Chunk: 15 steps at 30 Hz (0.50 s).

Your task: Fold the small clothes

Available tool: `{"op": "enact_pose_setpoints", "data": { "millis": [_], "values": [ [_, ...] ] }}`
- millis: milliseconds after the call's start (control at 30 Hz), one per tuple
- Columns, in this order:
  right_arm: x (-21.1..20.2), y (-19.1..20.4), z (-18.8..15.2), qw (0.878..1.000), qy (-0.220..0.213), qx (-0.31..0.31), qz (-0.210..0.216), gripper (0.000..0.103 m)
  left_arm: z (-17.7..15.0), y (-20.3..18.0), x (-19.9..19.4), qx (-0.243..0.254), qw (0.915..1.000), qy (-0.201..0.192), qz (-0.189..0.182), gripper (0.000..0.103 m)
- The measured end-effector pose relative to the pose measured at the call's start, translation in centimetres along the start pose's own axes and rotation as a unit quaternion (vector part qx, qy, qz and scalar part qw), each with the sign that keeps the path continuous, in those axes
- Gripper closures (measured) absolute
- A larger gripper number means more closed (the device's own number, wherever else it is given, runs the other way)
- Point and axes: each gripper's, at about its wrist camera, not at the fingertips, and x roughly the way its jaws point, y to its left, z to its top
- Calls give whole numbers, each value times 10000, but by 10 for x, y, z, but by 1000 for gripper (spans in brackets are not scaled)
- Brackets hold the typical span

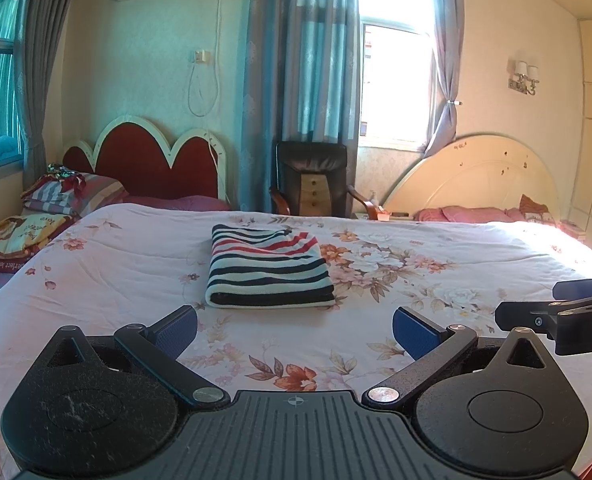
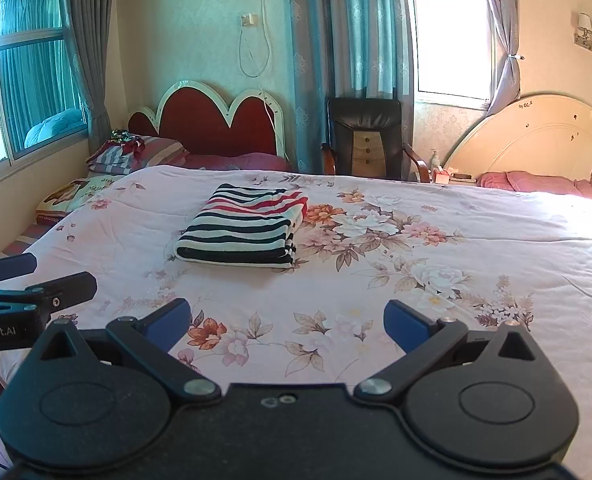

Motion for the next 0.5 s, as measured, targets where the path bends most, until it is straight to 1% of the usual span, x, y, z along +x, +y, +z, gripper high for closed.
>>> {"op": "enact_pose_setpoints", "data": {
  "millis": [500],
  "values": [
    [1,-2,0,10000,-7,-3,21,1,2,-5,1,56,10000,-36,9,0]
  ]
}}
